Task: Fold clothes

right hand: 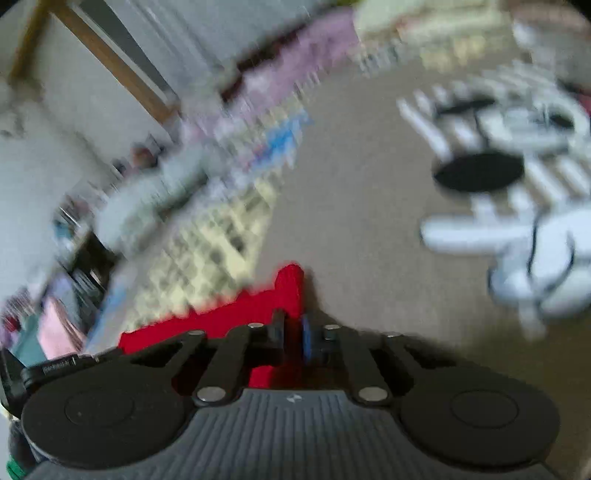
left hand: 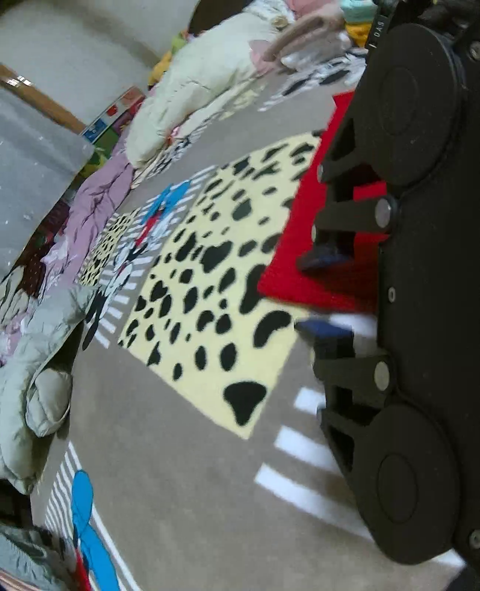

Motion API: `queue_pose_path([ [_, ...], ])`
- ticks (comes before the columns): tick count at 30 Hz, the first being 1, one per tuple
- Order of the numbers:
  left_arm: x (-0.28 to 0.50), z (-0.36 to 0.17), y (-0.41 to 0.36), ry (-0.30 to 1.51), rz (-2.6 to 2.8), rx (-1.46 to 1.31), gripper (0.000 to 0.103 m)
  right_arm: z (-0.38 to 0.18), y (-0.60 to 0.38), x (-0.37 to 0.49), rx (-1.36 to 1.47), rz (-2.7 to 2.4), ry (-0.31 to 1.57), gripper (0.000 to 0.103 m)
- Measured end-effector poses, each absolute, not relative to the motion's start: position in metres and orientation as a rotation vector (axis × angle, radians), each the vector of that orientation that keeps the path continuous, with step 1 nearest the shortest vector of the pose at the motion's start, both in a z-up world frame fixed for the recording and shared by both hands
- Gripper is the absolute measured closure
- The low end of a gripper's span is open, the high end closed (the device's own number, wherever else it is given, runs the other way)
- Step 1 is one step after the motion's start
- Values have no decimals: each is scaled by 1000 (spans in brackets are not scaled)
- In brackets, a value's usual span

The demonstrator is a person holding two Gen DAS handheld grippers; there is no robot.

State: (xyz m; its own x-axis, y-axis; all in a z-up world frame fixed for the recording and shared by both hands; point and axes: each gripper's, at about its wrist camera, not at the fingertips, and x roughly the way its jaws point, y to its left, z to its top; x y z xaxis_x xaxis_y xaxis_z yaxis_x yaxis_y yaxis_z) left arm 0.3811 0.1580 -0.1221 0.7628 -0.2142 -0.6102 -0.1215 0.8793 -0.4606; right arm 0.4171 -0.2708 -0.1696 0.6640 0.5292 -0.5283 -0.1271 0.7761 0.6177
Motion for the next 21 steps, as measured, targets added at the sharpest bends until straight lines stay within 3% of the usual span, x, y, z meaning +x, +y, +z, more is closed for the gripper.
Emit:
queue_pose_path([
  [1, 376, -114, 158, 678, -48, -488, 59, -168, -271, 417, 578, 388, 762, 87],
  [3, 368, -100, 158, 641, -54, -467, 59, -156, -275, 413, 565, 368, 728, 63],
  [4, 364, -93, 158, 623, -58, -458, 59, -146, -278, 408, 547, 364, 691, 62],
  [10, 324, -77, 136, 598, -189, -488, 60, -113, -272, 363, 450, 527, 611, 63],
  [15, 284, -84, 85, 670, -278, -432, 62, -123, -252, 313, 348, 628, 641, 71],
  [18, 255, -104, 53, 756, -308, -335, 62, -147, -247, 293, 215, 485, 750, 75],
  [21, 214, -114, 25, 770, -296, -165, 62, -152, -276, 281, 389, 446, 786, 74],
])
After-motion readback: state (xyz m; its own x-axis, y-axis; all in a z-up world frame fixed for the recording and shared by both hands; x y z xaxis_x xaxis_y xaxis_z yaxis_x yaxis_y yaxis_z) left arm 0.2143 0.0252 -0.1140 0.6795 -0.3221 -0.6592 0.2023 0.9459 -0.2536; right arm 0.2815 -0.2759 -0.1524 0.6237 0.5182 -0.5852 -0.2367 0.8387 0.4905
